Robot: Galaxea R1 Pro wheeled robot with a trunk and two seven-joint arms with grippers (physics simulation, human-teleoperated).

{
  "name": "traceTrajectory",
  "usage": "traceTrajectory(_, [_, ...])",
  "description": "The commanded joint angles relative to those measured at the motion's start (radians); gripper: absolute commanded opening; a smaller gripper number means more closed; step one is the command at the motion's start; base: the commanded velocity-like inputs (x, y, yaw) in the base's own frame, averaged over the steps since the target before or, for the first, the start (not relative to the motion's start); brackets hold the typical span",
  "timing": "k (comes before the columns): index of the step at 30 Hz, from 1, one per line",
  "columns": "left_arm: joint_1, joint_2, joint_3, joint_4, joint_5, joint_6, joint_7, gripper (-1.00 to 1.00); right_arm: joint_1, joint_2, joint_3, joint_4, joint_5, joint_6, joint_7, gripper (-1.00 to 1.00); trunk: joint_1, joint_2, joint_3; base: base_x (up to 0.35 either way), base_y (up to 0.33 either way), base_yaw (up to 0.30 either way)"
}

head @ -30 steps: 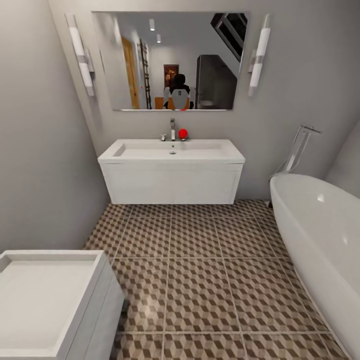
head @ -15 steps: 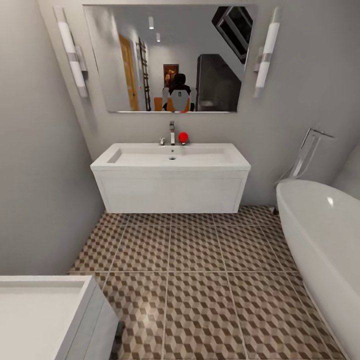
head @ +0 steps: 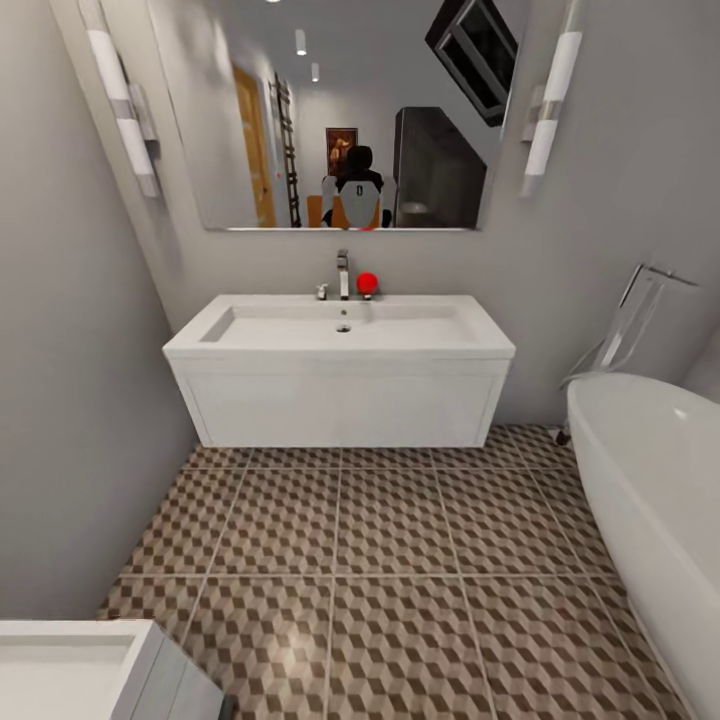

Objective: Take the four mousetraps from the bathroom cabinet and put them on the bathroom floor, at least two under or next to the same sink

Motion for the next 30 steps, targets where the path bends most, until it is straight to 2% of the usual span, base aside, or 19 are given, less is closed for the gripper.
traceTrajectory(1, [-0.001,0.001,-0.006,-0.001,0.008,0.002,0.0,-1.0,-0.002,0.001,0.009,0.005,-0.011,-0.008,0.003,-1.0,0.001,0.0,-0.001,0.333,0.0,0.0])
traceTrajectory(13, [-0.001,-0.001,-0.007,-0.001,0.006,0.002,0.0,-1.0,-0.002,0.0,0.009,0.005,-0.011,-0.008,0.003,-1.0,0.001,0.0,-0.001,0.333,-0.018,0.0])
traceTrajectory(30, [-0.001,-0.002,-0.007,-0.001,0.006,0.002,0.0,-1.0,-0.002,-0.001,0.009,0.005,-0.011,-0.008,0.002,-1.0,0.001,0.0,-0.001,0.333,-0.1,0.0])
